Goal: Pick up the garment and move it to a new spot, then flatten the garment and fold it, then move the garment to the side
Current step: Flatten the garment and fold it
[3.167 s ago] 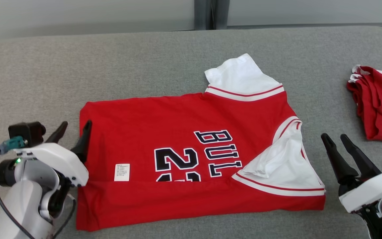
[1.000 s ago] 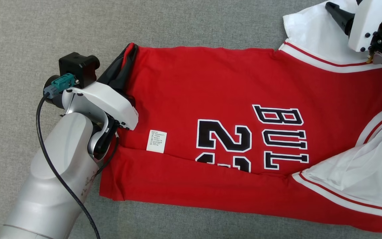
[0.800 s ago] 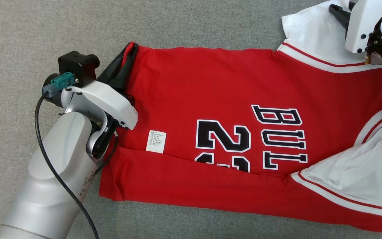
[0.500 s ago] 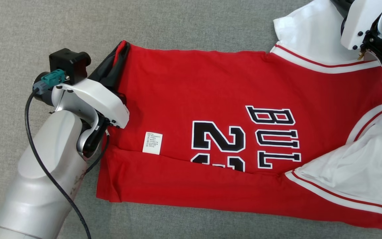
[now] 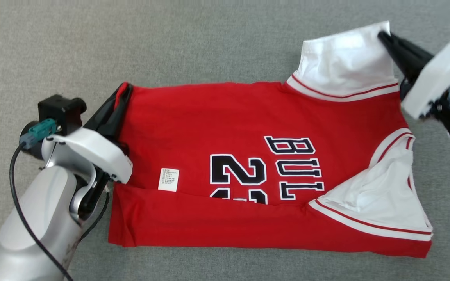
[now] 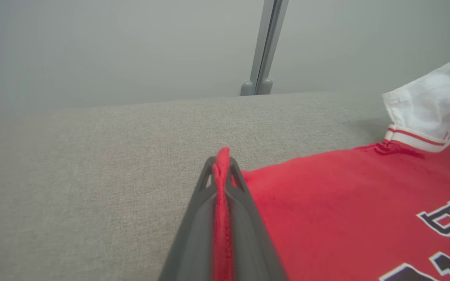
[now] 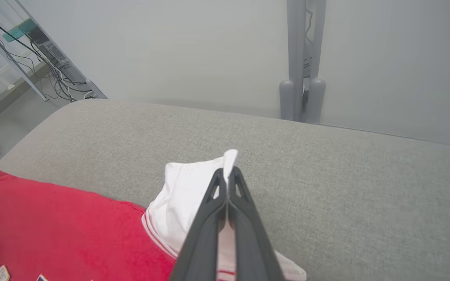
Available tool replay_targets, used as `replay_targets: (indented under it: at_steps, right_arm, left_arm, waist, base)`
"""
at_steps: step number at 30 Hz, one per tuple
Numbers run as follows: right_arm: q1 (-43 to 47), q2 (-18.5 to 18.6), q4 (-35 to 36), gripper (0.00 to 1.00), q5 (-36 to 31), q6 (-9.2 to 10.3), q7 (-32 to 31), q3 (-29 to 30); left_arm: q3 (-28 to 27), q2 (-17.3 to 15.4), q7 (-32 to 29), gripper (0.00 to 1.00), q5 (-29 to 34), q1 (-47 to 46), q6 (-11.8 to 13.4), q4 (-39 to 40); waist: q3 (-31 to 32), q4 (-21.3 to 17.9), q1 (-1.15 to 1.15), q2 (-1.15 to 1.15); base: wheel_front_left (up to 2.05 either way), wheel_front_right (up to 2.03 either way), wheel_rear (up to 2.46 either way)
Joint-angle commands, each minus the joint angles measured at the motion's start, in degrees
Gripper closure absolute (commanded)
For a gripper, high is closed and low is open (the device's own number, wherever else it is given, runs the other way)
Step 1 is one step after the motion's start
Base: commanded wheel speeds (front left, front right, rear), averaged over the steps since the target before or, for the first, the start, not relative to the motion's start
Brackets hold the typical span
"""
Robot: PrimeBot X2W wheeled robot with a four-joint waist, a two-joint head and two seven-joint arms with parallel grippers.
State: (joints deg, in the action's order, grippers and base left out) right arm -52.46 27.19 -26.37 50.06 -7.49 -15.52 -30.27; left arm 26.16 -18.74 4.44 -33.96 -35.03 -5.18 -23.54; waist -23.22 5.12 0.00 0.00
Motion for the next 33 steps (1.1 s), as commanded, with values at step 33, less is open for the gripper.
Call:
replay_targets:
  at_steps: [33]
  right_arm:
    - [50.1,-2.6,34.3,1.0,-7.8,0.0,5.0,17.2]
  left_arm:
    - [-4.4,-5.0,2.0,1.0,-7.2,31.3,9.7,15.1]
  waist:
    - [8.2,-4.4,0.0,0.0]
  base:
    - [0.0,0.0,0.0]
